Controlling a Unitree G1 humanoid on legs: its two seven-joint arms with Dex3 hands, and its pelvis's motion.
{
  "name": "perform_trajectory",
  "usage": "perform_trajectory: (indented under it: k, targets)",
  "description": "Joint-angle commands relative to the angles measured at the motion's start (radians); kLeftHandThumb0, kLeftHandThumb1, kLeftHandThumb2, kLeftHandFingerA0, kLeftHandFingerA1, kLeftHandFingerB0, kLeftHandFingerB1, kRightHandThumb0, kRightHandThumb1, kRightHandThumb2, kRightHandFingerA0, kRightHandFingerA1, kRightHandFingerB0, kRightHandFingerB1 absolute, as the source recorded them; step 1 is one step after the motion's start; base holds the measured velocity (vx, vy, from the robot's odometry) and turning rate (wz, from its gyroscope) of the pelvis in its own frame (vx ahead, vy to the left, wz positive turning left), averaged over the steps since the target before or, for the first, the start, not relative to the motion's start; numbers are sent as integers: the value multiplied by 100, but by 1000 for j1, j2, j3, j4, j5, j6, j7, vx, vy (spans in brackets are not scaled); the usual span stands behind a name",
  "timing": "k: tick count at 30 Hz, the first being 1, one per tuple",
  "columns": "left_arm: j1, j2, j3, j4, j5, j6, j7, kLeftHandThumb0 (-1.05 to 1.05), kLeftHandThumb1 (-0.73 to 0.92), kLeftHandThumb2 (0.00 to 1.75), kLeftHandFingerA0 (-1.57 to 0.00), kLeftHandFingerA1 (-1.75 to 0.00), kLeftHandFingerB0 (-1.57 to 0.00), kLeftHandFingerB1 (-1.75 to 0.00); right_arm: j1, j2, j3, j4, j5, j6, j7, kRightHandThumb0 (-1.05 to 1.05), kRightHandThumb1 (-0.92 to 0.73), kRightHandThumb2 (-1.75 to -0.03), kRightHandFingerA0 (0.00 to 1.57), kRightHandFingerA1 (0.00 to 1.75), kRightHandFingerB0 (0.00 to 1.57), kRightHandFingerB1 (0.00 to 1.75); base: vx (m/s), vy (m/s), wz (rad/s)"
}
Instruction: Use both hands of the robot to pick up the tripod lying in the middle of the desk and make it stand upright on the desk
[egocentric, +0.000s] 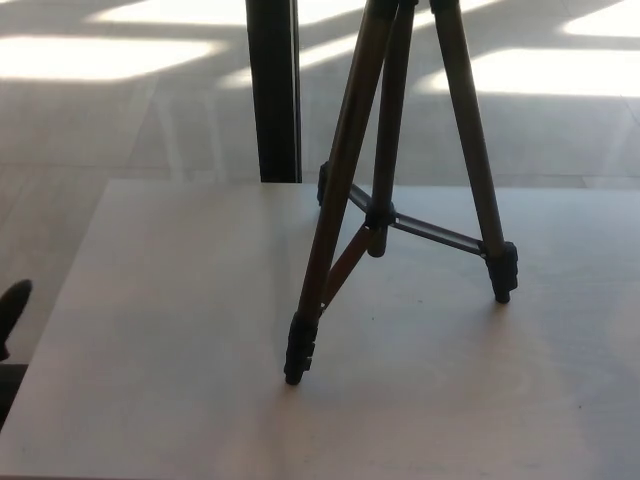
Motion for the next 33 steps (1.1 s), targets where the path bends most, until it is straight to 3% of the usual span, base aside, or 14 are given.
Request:
perform_trajectory:
  k: [1, 6, 7, 8, 10, 11, 13, 14, 16, 18, 19, 20, 28, 33]
  targets:
    - [261, -162, 741, -70, -442, 33, -16, -101, 62, 103, 0, -59, 0, -49, 586, 157, -1031, -222, 223, 134, -83, -99, -62, -99, 0, 7, 0, 0, 0, 0, 0]
    - [245, -255, 932, 125, -575, -78, 161, -90, 65, 106, 0, -58, 0, -50, 547, 285, -1412, -39, 435, 33, -359, -67, -54, -89, 0, 26, 4, 26, 0, 0, 0]
    - [248, -260, 952, 220, -590, -134, 211, -85, 86, 67, 0, -43, 0, -37, 523, 330, -1487, 9, 517, -46, -467, -62, -53, -87, 0, 27, 0, 23, 0, 0, 0]
    - [250, -257, 963, 305, -604, -177, 238, -87, 63, 104, 0, -59, 0, -51, 531, 358, -1511, 58, 583, -134, -521, -59, -69, -83, 0, 12, 3, 17, 0, 0, 0]
    - [247, -255, 969, 363, -619, -205, 251, -87, 63, 104, 0, -59, 0, -51, 543, 367, -1516, 101, 624, -198, -543, -59, -69, -83, 0, 12, 3, 17, 0, 0, 0]
    - [252, -257, 980, 387, -610, -164, 265, -84, 84, 64, 0, -46, 0, -43, 512, 391, -1543, 147, 669, -236, -625, -55, -75, -62, 0, 23, 5, 33, 0, 0, 0]
    - [259, -267, 1009, 434, -614, -145, 302, -84, 58, 102, 0, -62, 0, -54, 540, 478, -1472, 94, 597, -243, -717, -65, -58, -96, 0, 33, 4, 38, 0, 0, 0]
    - [261, -259, 1012, 477, -592, -122, 337, -85, 59, 104, 0, -64, 0, -56, 577, 532, -1426, 83, 580, -271, -739, -58, -79, -63, 0, 43, 8, 31, 0, 0, 0]
    - [267, -248, 1007, 518, -571, -109, 358, -81, 84, 63, 0, -70, 0, -60, 597, 555, -1403, 111, 575, -286, -756, -57, -76, -63, 12, 43, 15, 28, 0, 0, 0]
    - [284, -232, 1009, 576, -560, -103, 365, -78, 83, 65, 0, -59, 0, -52, 611, 566, -1370, 175, 558, -300, -790, -56, -73, -63, 13, 47, 18, 29, 0, 0, 0]
    - [292, -232, 1030, 597, -590, -110, 340, -75, 83, 66, 0, -54, 0, -48, 627, 580, -1351, 194, 560, -327, -788, -34, -57, -108, 3, 54, 0, 49, 0, 0, 0]
    - [296, -238, 1053, 612, -621, -121, 319, -80, 74, 88, 0, -60, 0, -56, 610, 586, -1377, 231, 602, -353, -790, -53, -70, -61, 4, 36, 18, 30, 0, 0, 0]
    - [329, -185, 1043, 747, -612, -166, 270, -79, 87, 64, 0, -45, 0, -47, 651, 583, -1403, 358, 621, -368, -749, -85, -74, -100, 0, 8, 6, 7, 0, 0, 0]
    - [343, -210, 1030, 678, -591, -146, 248, -79, 87, 66, 0, -72, 0, -73, 657, 602, -1409, 343, 607, -356, -730, -93, -70, -100, 0, 15, 13, 2, 0, 0, 0]
